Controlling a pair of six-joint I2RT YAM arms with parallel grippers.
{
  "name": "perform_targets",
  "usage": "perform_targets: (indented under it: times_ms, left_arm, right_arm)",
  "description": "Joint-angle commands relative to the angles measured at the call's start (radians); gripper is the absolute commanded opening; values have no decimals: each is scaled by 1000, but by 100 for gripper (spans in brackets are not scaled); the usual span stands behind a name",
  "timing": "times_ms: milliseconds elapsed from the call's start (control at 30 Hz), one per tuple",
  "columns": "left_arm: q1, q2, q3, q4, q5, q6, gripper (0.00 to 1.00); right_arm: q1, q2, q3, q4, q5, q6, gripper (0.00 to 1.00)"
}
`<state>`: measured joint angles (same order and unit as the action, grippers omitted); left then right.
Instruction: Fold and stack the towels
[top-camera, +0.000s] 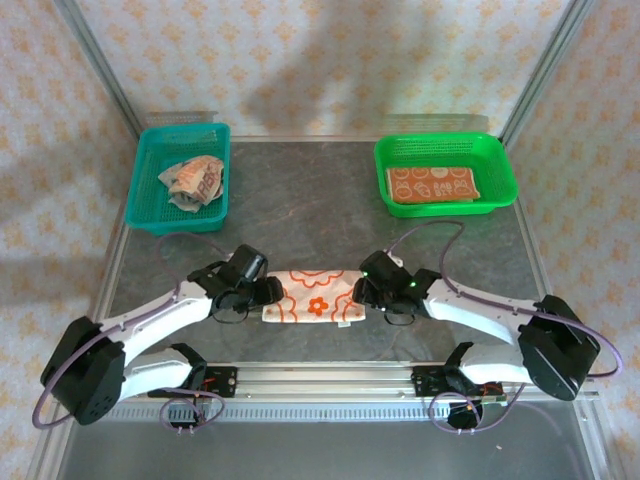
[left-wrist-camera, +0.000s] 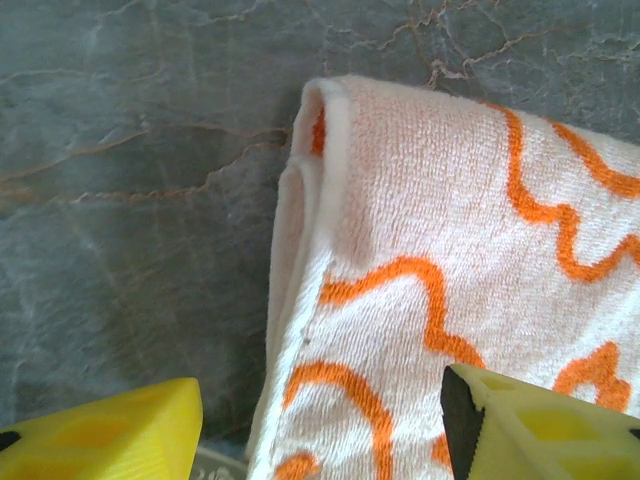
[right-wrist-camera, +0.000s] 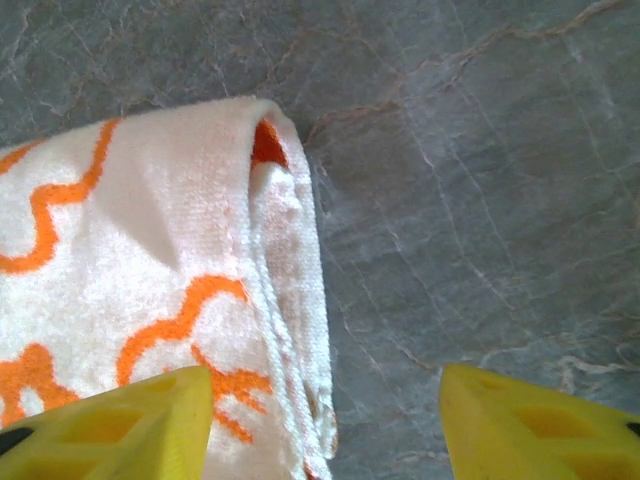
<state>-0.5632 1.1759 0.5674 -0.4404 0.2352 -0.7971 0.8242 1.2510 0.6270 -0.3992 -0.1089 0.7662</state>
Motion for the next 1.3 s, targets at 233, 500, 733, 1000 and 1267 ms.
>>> perform_targets:
  times_ms: [233,500,733,1000,1267]
  left_arm:
    - [-2,133,7,84,37,74,60]
    - [-3,183,-4,109,44,56,47]
    - [-3,177,-21,129,51,36,46]
    - [-3,171,-30,138,65,27,46]
    - [-3,151,-41,130,64,26,46]
  right_arm:
    - [1,83,39,99,28,-9,64]
    - [3,154,67,127,34,-18,63]
    - [40,215,104,132,51,-1,63]
    - [84,314,125,92,104,72,62]
    - [84,286,153,-13,153,41,63]
